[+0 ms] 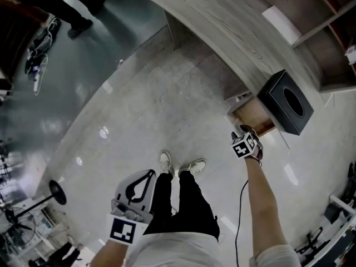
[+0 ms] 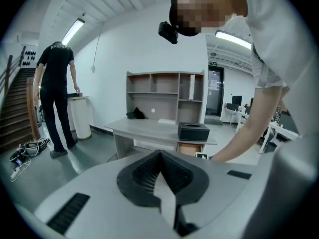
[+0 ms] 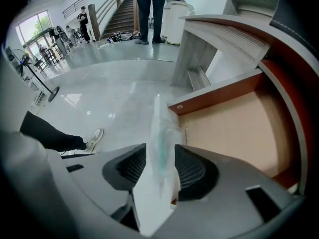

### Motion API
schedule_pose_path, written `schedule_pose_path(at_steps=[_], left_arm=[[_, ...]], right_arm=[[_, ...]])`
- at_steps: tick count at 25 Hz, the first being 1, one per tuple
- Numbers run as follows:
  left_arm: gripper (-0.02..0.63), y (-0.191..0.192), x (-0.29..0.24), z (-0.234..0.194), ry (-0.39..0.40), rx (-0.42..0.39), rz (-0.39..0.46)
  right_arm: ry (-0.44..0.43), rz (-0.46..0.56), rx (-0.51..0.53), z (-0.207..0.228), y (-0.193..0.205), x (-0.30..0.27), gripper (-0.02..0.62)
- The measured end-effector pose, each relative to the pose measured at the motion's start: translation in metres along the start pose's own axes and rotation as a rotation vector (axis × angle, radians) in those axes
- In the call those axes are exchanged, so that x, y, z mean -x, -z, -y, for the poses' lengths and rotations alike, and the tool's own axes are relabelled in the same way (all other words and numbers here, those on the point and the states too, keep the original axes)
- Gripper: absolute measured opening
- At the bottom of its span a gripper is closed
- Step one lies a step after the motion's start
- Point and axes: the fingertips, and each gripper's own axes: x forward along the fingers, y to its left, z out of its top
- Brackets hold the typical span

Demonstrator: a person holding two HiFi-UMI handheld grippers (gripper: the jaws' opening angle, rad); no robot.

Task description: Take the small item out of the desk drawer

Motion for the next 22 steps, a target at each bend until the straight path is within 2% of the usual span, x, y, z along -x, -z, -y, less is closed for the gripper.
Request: schedule_pose_path(at_steps=[8,16,22], left_arm=[[0.017,-0.004,-0.005,0.003,0.027,-0.007,0.003],[0.017,-0.006,-0.005,0.004,0.064,-0.012,0.025],[0.017,-0.015,-0.009,0.011,0.13,-0.023,0.076]], right_arm=[[0.008,0.028,0.004,-0.001,-0.001,0.01,0.084],[0.039,0.045,-0.021,0.0,-0.001,0.029,0.054],[0.09,0.079,-0.063,0.003,-0.007,0.058,0.04]])
